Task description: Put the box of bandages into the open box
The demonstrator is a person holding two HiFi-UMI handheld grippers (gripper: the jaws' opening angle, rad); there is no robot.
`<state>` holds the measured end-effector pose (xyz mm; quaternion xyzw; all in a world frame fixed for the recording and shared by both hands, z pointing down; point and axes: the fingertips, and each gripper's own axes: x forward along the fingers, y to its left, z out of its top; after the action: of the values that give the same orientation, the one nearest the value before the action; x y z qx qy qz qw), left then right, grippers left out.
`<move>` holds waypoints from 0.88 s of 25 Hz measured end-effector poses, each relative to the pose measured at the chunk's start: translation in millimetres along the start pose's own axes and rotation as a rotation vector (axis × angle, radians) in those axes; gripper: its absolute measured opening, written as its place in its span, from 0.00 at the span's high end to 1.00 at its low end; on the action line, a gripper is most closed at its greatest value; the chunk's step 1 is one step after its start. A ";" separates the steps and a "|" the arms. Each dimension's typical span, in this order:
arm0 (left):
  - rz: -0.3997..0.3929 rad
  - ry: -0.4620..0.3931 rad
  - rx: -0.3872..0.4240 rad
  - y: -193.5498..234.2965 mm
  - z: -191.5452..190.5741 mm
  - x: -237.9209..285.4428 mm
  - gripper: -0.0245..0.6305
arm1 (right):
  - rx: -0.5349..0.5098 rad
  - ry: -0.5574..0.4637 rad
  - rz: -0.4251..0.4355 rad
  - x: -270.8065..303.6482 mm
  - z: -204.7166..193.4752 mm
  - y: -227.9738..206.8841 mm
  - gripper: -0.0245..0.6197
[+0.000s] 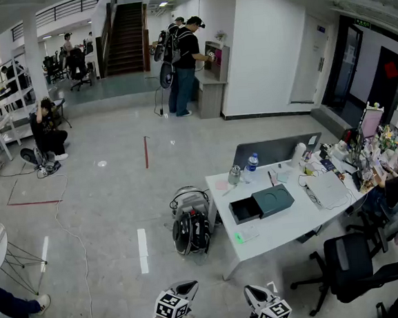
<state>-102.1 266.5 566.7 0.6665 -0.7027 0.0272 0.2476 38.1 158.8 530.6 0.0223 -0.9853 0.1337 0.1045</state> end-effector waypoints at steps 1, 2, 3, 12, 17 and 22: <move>-0.004 -0.008 0.003 -5.1 2.1 1.6 0.95 | -0.002 -0.002 -0.004 -4.9 0.6 -2.6 0.92; -0.007 -0.015 0.006 -10.2 3.7 2.9 0.95 | -0.003 -0.005 -0.009 -9.9 1.0 -5.0 0.92; -0.011 -0.019 0.010 -15.1 4.3 3.7 0.95 | -0.002 -0.009 -0.013 -14.6 1.0 -7.0 0.92; -0.001 0.003 0.018 -35.5 -7.9 0.7 0.95 | 0.044 -0.026 -0.032 -39.4 -13.9 -10.9 0.92; 0.008 0.029 0.014 -33.9 -16.4 -3.1 0.95 | 0.058 -0.041 -0.038 -38.6 -14.7 -7.2 0.92; 0.005 0.043 0.005 -22.3 -21.9 -5.3 0.95 | 0.048 -0.021 -0.060 -29.3 -17.1 -4.1 0.92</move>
<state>-74.2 277.0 577.4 0.6646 -0.6988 0.0441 0.2609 70.5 159.9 541.6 0.0559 -0.9817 0.1539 0.0975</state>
